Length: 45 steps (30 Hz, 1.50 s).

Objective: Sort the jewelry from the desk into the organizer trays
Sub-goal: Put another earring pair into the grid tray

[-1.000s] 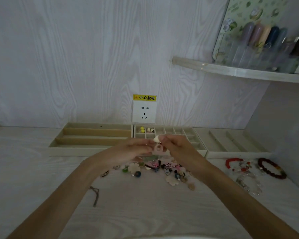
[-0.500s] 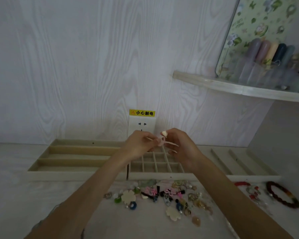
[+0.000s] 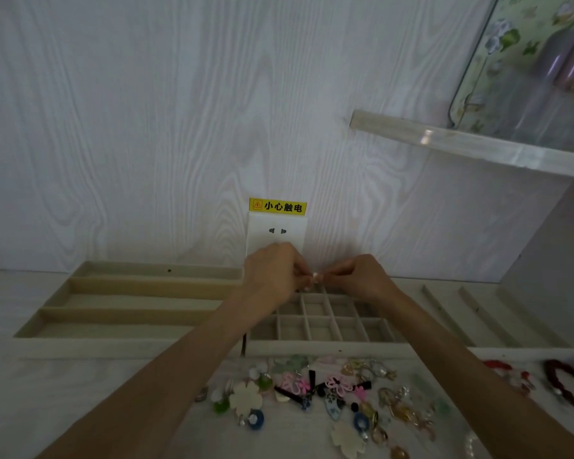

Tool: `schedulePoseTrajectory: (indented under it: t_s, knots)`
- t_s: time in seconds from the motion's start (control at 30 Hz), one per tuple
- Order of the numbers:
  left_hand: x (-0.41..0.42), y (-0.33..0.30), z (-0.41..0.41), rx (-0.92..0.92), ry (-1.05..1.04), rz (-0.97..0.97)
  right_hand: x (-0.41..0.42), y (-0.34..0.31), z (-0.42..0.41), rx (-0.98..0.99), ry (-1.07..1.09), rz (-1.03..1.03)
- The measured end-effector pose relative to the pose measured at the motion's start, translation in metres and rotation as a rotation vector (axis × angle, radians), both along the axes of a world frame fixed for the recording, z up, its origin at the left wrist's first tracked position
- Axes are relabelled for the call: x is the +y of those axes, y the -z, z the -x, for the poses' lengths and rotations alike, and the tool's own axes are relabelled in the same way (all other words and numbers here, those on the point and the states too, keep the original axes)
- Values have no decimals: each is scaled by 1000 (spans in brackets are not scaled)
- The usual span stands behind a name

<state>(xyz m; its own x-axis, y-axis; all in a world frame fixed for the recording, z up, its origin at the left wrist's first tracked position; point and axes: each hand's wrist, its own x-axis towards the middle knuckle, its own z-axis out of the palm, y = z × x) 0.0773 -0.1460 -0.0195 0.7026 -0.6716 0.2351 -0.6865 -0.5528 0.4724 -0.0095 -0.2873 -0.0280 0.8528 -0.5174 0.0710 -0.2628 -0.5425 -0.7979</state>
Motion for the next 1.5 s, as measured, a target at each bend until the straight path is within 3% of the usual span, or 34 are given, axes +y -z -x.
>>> schedulePoseTrajectory:
  t_s: [0.17, 0.4, 0.7, 0.83, 1.0, 1.17, 1.3, 1.5]
  knots:
    - [-7, 4, 4, -108, 27, -62, -3, -3, -4, 43, -36, 127]
    - [-14, 8, 10, -356, -15, -247, 0, 0, -8, 104, -68, 146]
    - [-1, -3, 1, -153, 111, -296, 14, -6, -11, 156, 104, 493]
    - [1, -4, 2, -107, 151, -347, 18, -8, -7, 161, 100, 591]
    - [4, -9, 1, -50, 157, -281, 23, -11, -5, 224, 58, 867]
    - [26, -23, 0, -28, 158, -221, 21, -26, 15, 181, 27, 709]
    - [59, -32, 9, -20, 190, -244, 29, -35, 50, 205, -164, 481]
    - [97, -25, 33, 16, 259, -259, 63, -30, 98, 282, -383, 486]
